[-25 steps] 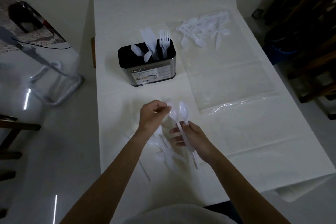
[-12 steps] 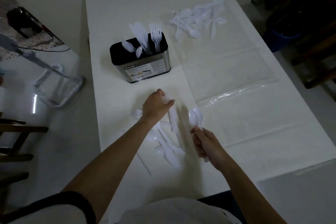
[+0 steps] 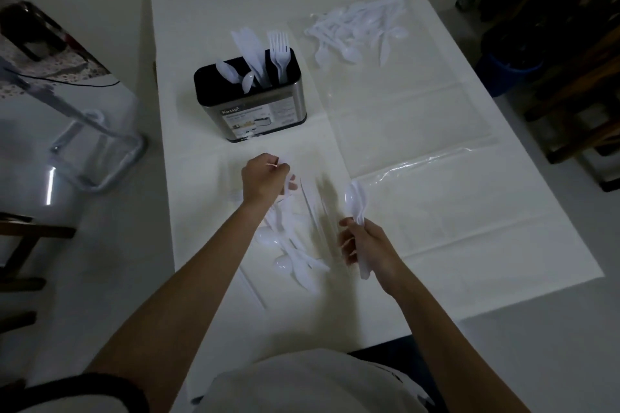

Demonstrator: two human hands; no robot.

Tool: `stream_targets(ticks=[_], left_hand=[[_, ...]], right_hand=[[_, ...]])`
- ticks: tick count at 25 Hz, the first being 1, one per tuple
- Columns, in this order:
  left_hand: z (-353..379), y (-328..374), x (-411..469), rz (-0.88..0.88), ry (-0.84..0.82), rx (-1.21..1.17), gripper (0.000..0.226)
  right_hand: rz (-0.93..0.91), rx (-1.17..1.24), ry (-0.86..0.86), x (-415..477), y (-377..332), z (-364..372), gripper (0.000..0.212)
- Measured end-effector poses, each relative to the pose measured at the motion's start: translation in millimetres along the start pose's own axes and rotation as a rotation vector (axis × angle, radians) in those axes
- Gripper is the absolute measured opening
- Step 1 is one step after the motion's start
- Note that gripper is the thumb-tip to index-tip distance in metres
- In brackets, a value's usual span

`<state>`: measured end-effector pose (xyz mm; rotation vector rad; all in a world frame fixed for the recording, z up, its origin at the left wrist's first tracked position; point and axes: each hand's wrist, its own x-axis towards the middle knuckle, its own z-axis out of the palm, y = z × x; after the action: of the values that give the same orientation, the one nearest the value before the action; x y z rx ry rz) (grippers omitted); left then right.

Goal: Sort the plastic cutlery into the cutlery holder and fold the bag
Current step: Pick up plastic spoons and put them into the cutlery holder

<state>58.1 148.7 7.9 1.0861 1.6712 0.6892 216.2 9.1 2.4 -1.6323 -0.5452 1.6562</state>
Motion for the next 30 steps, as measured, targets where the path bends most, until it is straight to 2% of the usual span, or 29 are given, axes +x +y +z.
stream_targets(ticks=[2, 3, 5, 8, 11, 14, 17, 20, 22, 25, 30], left_hand=[[-11, 3, -21, -0.181, -0.076, -0.334, 0.018], [-15, 0, -32, -0.225, -0.13, -0.382, 0.018], [-20, -9, -53, -0.235, -0.203, -0.385, 0.016], [-32, -26, -73, -0.139, -0.176, -0.323, 0.011], [-41, -41, -81, -0.047, -0.137, -0.18, 0.011], [-46, -55, -88, 0.025, -0.013, -0.061, 0.024], [-54, -77, -100, 0.075, 0.1, 0.129, 0.02], [-55, -108, -118, 0.211, -0.092, 0.501, 0.024], [-48, -118, -125, 0.251, -0.167, 0.587, 0.033], [-43, -121, -123, 0.373, -0.082, 0.626, 0.035], [-45, -128, -109, 0.657, -0.057, 0.838, 0.029]], right_hand=[[-0.007, 0.014, -0.036, 5, -4, 11, 0.024], [-0.01, 0.028, -0.061, 6, -7, 18, 0.024], [0.004, 0.055, -0.149, 4, -12, 29, 0.024], [0.154, 0.198, -0.422, -7, -14, 49, 0.022], [0.192, 0.016, -0.501, -11, -6, 57, 0.031], [0.159, -0.167, -0.492, -13, 4, 61, 0.024], [0.172, -0.181, -0.396, -15, 12, 56, 0.025], [0.167, -0.206, -0.304, -17, 16, 42, 0.024], [0.165, -0.228, -0.263, -18, 17, 34, 0.022], [0.164, -0.221, -0.221, -23, 22, 26, 0.02], [0.128, -0.275, -0.207, -31, 27, 26, 0.018]])
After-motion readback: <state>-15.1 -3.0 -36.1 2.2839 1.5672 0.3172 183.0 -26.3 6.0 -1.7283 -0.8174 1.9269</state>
